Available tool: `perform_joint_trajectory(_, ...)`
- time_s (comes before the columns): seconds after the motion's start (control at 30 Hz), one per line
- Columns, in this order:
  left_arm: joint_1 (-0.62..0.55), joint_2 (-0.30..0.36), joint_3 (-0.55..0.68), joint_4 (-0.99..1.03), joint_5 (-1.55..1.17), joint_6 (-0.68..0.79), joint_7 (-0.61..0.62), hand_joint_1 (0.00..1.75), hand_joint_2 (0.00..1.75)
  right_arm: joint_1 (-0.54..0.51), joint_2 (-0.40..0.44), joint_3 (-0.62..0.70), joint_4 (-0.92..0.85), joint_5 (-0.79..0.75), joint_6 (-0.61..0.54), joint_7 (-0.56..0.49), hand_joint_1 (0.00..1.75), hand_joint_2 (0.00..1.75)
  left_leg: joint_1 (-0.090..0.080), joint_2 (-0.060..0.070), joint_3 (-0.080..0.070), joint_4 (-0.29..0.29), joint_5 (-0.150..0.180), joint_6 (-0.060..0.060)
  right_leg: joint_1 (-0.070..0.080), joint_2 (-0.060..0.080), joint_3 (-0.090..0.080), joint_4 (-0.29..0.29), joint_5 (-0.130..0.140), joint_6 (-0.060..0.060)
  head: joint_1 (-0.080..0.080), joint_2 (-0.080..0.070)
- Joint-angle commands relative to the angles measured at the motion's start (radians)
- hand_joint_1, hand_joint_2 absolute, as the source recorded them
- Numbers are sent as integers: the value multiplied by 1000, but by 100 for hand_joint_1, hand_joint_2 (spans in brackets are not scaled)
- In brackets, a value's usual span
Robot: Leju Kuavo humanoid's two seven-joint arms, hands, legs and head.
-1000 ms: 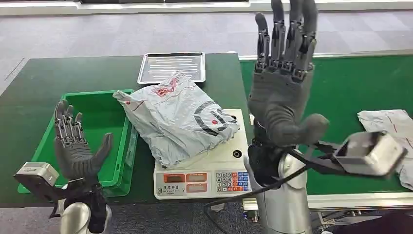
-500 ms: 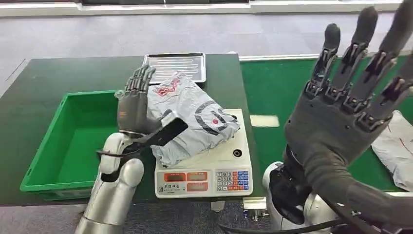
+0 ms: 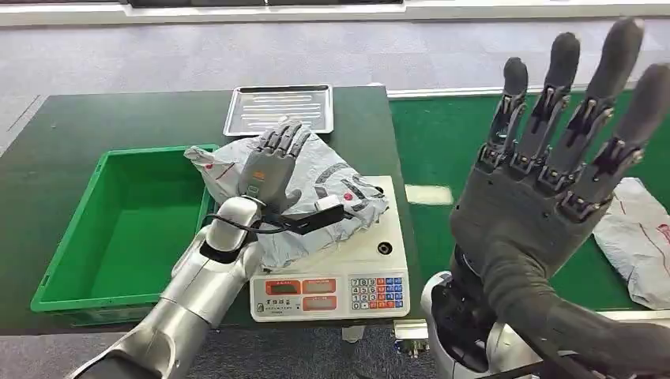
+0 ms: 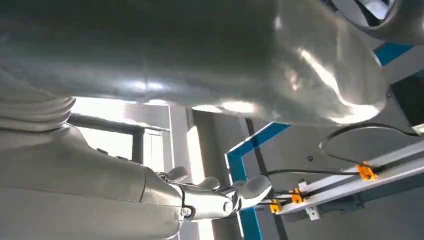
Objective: Moved the parcel from conveyor to table for the left to box.
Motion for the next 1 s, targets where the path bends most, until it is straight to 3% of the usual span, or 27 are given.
perform_joint_trajectory(0.03,-102,22,-120,288,-57,-100,-11,0,175,-20,-48,18,29,-7,-14,1,0,0,-1,1,0,-1,1,1,0,-2,1,-1,1,0,0,0)
perform_joint_trajectory(0.37,-102,24,-126,293,-63,-110,-14,0,175,-21,-48,18,29,-7,-14,1,0,0,-1,2,0,-1,1,2,0,-1,0,-2,1,1,0,0)
perform_joint_trajectory(0.7,-96,46,-181,398,-104,-339,-60,0,175,-28,-41,21,36,-15,-17,1,0,0,-1,4,2,-2,1,2,0,1,2,-2,1,0,0,0)
perform_joint_trajectory(0.73,-98,47,-182,398,-104,-344,-63,73,175,-28,-42,21,36,-14,-18,1,0,0,-1,4,2,-3,1,2,-1,1,2,-3,2,1,0,0)
perform_joint_trajectory(0.77,-101,49,-176,399,-96,-359,-78,175,175,-27,-42,21,37,-18,-19,1,0,0,-1,5,3,-4,2,2,-1,2,3,-3,2,1,0,0)
perform_joint_trajectory(1.0,-110,64,-156,377,-65,-358,-100,175,175,-25,-49,21,38,-24,-32,1,0,0,0,3,3,-2,2,2,0,-1,4,-1,2,0,0,0)
